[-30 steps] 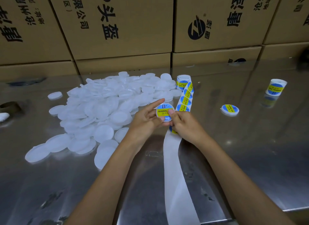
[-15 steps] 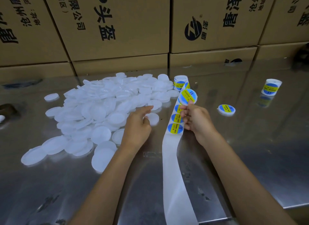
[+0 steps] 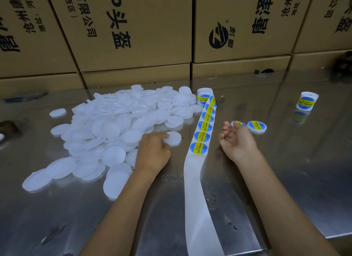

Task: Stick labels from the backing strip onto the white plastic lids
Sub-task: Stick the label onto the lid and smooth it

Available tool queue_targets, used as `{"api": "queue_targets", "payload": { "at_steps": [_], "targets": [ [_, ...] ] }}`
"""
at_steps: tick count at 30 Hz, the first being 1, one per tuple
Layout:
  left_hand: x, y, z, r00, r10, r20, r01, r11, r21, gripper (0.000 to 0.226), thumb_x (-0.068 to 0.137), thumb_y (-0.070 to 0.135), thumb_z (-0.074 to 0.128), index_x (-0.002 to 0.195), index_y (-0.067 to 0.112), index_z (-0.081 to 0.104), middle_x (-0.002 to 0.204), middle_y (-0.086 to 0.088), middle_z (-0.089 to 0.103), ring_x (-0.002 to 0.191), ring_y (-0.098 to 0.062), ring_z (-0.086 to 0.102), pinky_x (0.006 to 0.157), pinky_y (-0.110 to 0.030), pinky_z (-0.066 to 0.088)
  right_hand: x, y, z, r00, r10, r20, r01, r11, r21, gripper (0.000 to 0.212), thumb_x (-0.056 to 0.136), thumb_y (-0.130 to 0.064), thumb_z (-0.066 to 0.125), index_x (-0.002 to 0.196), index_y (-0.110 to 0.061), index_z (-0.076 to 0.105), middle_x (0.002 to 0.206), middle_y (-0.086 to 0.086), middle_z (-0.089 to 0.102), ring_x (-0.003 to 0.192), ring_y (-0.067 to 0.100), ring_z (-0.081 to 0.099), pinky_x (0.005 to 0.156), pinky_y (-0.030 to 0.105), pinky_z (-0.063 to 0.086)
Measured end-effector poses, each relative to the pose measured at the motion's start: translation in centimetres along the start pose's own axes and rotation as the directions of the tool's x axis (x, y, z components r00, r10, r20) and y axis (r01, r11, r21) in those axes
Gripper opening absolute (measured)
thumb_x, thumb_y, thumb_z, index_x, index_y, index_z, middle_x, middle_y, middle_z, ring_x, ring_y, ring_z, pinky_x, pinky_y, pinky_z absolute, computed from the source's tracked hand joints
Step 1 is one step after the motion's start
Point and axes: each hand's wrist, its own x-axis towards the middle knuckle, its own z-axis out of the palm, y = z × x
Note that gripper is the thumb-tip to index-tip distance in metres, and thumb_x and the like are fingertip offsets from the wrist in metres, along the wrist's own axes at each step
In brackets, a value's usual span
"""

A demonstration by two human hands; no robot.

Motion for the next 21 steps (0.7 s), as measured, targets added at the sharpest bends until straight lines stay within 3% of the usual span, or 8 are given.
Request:
{"api": "queue_targets", "payload": {
  "at_steps": [3, 6, 8, 10, 13, 15, 18, 21],
  "targets": [
    [0.1, 0.1, -0.1, 1.000, -0.006, 0.007, 0.006, 1.000, -0.025, 0.032, 0.094, 0.009, 0.058, 0.123, 0.015, 0.069, 0.115, -0.005, 0.068, 0.116, -0.026, 0.055, 0.102, -0.032, 0.043, -0.2, 0.3, 0.2, 0.999, -0.031, 0.022, 0.034, 0.993, -0.117, 0.025, 0.103, -0.016, 0.043, 0.085, -0.008, 0.060, 0.068, 0.001, 0.050, 0.058, 0.010, 0.042, 0.052, 0.018, 0.039],
    [0.2, 0.3, -0.2, 0.999, -0.035, 0.014, 0.035, 0.998, -0.055, 0.026, 0.092, 0.022, 0.063, 0.117, 0.015, 0.070, 0.100, 0.000, 0.065, 0.108, -0.024, 0.058, 0.092, -0.030, 0.046, -0.4, 0.9, 0.6, 0.985, -0.144, 0.094, 0.170, 0.892, -0.418, 0.016, 0.097, -0.012, 0.051, 0.088, -0.010, 0.064, 0.069, 0.002, 0.056, 0.057, 0.012, 0.047, 0.051, 0.019, 0.044],
    [0.2, 0.3, -0.2, 0.999, -0.034, 0.018, 0.035, 0.998, -0.055, 0.024, 0.091, 0.029, 0.065, 0.110, 0.015, 0.069, 0.098, 0.000, 0.064, 0.105, -0.025, 0.059, 0.089, -0.033, 0.047, -0.6, 1.7, 0.9, 0.935, -0.295, 0.199, 0.351, 0.682, -0.642, 0.014, 0.095, -0.010, 0.054, 0.090, -0.012, 0.067, 0.077, 0.001, 0.062, 0.062, 0.010, 0.054, 0.057, 0.018, 0.046],
    [0.2, 0.4, -0.2, 1.000, -0.016, 0.023, 0.017, 0.999, -0.044, 0.025, 0.089, 0.035, 0.070, 0.105, 0.017, 0.065, 0.093, 0.002, 0.059, 0.105, -0.027, 0.057, 0.088, -0.036, 0.048, -1.0, 2.7, 1.2, 0.841, -0.366, 0.399, 0.534, 0.438, -0.723, 0.012, 0.094, -0.008, 0.056, 0.093, -0.012, 0.068, 0.085, 0.000, 0.065, 0.070, 0.004, 0.056, 0.064, 0.014, 0.045],
    [0.3, 0.2, 0.0, 0.998, 0.032, 0.059, -0.036, 0.996, 0.085, 0.043, 0.089, 0.046, 0.068, 0.122, 0.019, 0.063, 0.118, -0.001, 0.061, 0.124, -0.026, 0.047, 0.100, -0.038, 0.042, -1.2, 4.3, 0.9, 0.747, -0.226, 0.625, 0.647, 0.029, -0.762, 0.016, 0.091, -0.017, 0.063, 0.106, -0.019, 0.069, 0.103, -0.011, 0.063, 0.102, 0.007, 0.054, 0.091, 0.023, 0.040],
    [0.3, 0.1, 0.1, 0.993, 0.068, 0.101, -0.084, 0.983, 0.165, 0.045, 0.092, 0.048, 0.060, 0.126, 0.019, 0.063, 0.131, -0.001, 0.058, 0.130, -0.025, 0.041, 0.102, -0.037, 0.036, -1.0, 4.8, 0.4, 0.742, -0.098, 0.664, 0.631, -0.232, -0.740, 0.028, 0.090, -0.030, 0.064, 0.117, -0.029, 0.065, 0.123, -0.017, 0.056, 0.125, 0.007, 0.039, 0.099, 0.024, 0.021],
    [0.3, -0.1, 0.1, 0.988, 0.104, 0.111, -0.117, 0.986, 0.115, 0.036, 0.094, 0.043, 0.059, 0.119, 0.019, 0.066, 0.121, 0.000, 0.061, 0.122, -0.023, 0.046, 0.096, -0.034, 0.037, -0.9, 4.8, 0.1, 0.730, -0.064, 0.680, 0.640, -0.286, -0.714, 0.033, 0.089, -0.037, 0.065, 0.122, -0.036, 0.062, 0.137, -0.019, 0.049, 0.135, 0.005, 0.029, 0.094, 0.020, 0.009],
    [0.3, 0.5, -0.1, 0.996, 0.065, 0.067, -0.058, 0.993, -0.102, 0.033, 0.090, 0.032, 0.071, 0.119, 0.019, 0.063, 0.118, -0.001, 0.064, 0.113, -0.022, 0.055, 0.094, -0.034, 0.047, -1.0, 4.6, 0.2, 0.687, -0.099, 0.720, 0.676, -0.275, -0.684, 0.031, 0.086, -0.034, 0.068, 0.116, -0.038, 0.063, 0.126, -0.023, 0.053, 0.129, 0.006, 0.035, 0.094, 0.023, 0.014]
  ]
}}
